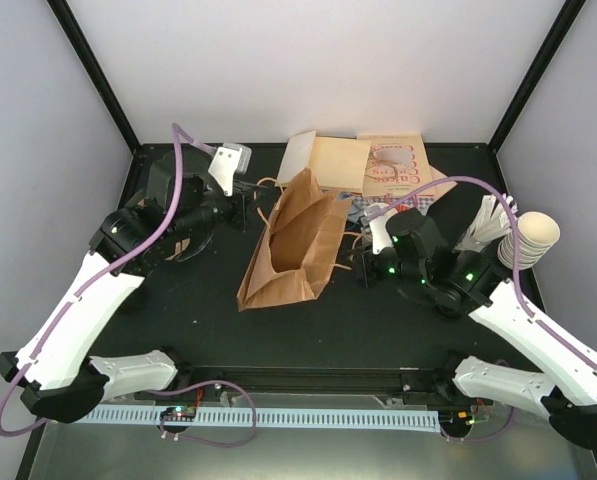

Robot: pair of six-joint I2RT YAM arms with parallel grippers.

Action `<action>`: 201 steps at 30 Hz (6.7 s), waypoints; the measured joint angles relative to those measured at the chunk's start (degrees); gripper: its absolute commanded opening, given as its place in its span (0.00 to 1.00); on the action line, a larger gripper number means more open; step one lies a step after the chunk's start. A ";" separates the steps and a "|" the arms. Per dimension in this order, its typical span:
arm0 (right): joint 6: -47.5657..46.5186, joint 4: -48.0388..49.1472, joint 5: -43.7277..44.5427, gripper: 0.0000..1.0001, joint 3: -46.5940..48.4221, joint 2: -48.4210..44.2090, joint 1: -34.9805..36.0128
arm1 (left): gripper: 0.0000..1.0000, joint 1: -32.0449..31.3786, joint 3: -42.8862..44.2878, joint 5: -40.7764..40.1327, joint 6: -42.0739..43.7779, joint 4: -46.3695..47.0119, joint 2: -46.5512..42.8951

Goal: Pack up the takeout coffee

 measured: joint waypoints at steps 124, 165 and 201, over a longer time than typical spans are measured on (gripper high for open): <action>28.11 10.25 6.03 0.01 -5.44 25.68 7.63 | 0.01 -1.51 -5.86 39.28 -2.21 23.41 -1.55; 26.47 -12.46 37.13 0.01 2.82 34.93 11.58 | 0.02 -1.51 1.31 35.80 0.48 13.79 -1.44; 0.59 -7.13 17.44 0.11 10.75 28.55 11.69 | 0.99 -0.70 -19.91 17.31 -9.01 8.72 -18.08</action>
